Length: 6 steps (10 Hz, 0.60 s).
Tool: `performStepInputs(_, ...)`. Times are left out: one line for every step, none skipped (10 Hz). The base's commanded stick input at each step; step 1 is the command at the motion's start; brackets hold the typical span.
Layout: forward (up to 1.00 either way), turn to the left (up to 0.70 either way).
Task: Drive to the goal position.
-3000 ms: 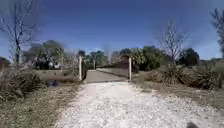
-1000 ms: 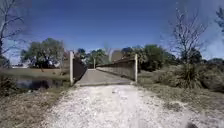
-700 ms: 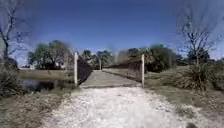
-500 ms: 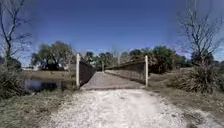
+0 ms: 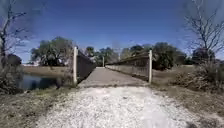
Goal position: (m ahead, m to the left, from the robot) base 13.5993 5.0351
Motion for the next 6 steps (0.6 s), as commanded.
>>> performStepInputs(0.50,-0.27)
performStepInputs(0.50,0.00)
performStepInputs(0.50,0.00)
performStepInputs(0.50,0.00)
performStepInputs(0.50,0.00)
performStepInputs(0.50,0.00)
